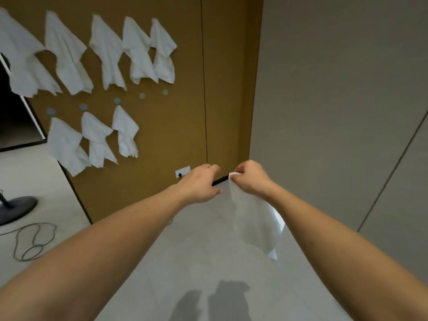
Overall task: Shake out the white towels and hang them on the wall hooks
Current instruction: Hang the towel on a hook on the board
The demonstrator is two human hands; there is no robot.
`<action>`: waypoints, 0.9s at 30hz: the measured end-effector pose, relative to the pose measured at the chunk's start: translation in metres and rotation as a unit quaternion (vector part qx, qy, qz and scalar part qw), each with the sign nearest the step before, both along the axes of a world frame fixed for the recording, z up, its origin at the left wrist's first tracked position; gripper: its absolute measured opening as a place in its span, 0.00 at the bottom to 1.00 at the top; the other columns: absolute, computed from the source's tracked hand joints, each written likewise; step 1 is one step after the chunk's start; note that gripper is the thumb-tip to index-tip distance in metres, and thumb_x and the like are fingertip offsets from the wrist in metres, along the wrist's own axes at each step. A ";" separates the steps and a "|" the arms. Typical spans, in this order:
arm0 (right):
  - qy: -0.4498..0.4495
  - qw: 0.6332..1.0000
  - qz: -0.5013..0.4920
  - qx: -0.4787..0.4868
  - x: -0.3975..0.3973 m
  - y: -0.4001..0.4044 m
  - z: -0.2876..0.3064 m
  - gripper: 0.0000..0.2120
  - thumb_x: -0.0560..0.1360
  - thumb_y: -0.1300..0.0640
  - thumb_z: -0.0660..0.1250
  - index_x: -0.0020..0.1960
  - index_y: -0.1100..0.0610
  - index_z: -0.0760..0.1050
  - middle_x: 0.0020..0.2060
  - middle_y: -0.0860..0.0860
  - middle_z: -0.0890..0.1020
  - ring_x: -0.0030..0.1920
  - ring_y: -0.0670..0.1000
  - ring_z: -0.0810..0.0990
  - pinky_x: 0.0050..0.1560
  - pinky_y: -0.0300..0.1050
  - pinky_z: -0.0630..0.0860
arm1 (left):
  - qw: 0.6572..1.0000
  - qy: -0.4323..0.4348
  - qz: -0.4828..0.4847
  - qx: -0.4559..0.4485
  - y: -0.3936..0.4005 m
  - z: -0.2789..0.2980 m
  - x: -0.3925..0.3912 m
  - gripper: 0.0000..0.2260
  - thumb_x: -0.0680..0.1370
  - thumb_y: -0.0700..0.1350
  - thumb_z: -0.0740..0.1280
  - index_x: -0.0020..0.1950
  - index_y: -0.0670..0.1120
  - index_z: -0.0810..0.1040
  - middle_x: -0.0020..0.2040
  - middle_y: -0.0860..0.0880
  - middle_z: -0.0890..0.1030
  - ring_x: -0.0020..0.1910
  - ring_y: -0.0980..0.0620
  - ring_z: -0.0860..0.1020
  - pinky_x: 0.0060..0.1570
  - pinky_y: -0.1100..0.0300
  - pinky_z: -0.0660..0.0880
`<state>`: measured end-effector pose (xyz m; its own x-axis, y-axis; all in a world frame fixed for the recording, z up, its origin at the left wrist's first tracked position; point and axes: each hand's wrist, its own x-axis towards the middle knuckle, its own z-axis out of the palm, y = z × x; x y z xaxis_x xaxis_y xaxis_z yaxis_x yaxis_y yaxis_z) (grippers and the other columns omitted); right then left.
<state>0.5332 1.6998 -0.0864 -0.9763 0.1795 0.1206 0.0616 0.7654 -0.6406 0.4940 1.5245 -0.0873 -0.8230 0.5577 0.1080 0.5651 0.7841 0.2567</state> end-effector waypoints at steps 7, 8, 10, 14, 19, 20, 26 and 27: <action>-0.018 0.997 0.073 0.003 -0.147 0.000 -0.004 0.14 0.75 0.53 0.68 0.32 0.51 0.71 0.28 0.46 0.73 0.29 0.46 0.71 0.28 0.40 0.64 | 0.999 -0.011 0.036 0.031 0.021 -0.007 -0.151 0.33 0.74 0.56 0.70 0.75 0.50 0.64 0.71 0.46 0.70 0.67 0.46 0.71 0.63 0.51 0.72; -0.020 0.997 0.079 0.005 -0.169 0.002 -0.004 0.14 0.75 0.53 0.68 0.32 0.51 0.71 0.29 0.46 0.74 0.29 0.46 0.71 0.27 0.40 0.64 | 0.998 -0.021 0.037 0.042 0.025 -0.007 -0.176 0.33 0.73 0.56 0.72 0.75 0.51 0.65 0.70 0.46 0.71 0.67 0.46 0.71 0.64 0.50 0.72; -0.026 0.995 0.093 0.025 -0.214 0.010 -0.004 0.10 0.75 0.52 0.69 0.36 0.51 0.75 0.32 0.47 0.77 0.31 0.46 0.74 0.28 0.39 0.66 | 0.997 -0.042 0.038 0.060 0.033 -0.006 -0.229 0.35 0.70 0.55 0.75 0.74 0.51 0.66 0.69 0.47 0.73 0.66 0.47 0.72 0.63 0.52 0.73; -0.030 0.994 0.097 0.050 -0.309 0.038 0.010 0.05 0.76 0.53 0.68 0.45 0.53 0.80 0.39 0.47 0.80 0.39 0.46 0.79 0.30 0.37 0.69 | 0.990 -0.087 0.042 0.104 0.056 0.008 -0.333 0.36 0.68 0.52 0.79 0.73 0.52 0.69 0.67 0.49 0.75 0.62 0.49 0.75 0.57 0.57 0.74; -0.019 0.996 0.082 0.036 -0.416 0.068 0.026 0.06 0.74 0.51 0.70 0.43 0.53 0.80 0.34 0.48 0.78 0.36 0.48 0.77 0.30 0.40 0.68 | 0.974 -0.156 0.005 0.165 0.086 0.023 -0.438 0.21 0.70 0.47 0.78 0.62 0.55 0.79 0.57 0.55 0.80 0.56 0.54 0.78 0.52 0.61 0.74; -0.022 0.996 0.086 0.030 -0.437 0.072 0.025 0.05 0.74 0.52 0.70 0.43 0.53 0.80 0.34 0.48 0.78 0.36 0.48 0.77 0.30 0.39 0.68 | 0.970 -0.171 -0.001 0.171 0.091 0.022 -0.455 0.17 0.70 0.45 0.77 0.57 0.55 0.81 0.54 0.55 0.82 0.54 0.54 0.79 0.51 0.60 0.75; -0.028 0.990 0.141 0.006 -0.561 0.081 0.009 0.16 0.76 0.54 0.70 0.31 0.47 0.72 0.27 0.45 0.72 0.28 0.45 0.69 0.26 0.37 0.63 | 0.960 -0.191 0.028 0.205 0.097 0.003 -0.560 0.05 0.73 0.41 0.74 0.44 0.48 0.80 0.41 0.52 0.80 0.41 0.55 0.77 0.39 0.65 0.71; -0.033 0.988 0.149 0.002 -0.585 0.081 0.004 0.16 0.76 0.55 0.69 0.31 0.48 0.72 0.26 0.46 0.71 0.28 0.46 0.69 0.27 0.38 0.62 | 0.961 -0.186 0.041 0.202 0.095 -0.002 -0.579 0.04 0.74 0.42 0.74 0.43 0.48 0.79 0.39 0.52 0.78 0.39 0.56 0.76 0.37 0.66 0.69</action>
<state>-0.0513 1.7812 -0.0824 -0.9914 -0.1183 0.0555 -0.1262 0.7578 -0.6402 -0.0849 1.6193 -0.0895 -0.8858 0.4640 -0.0078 0.3165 0.6164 0.7211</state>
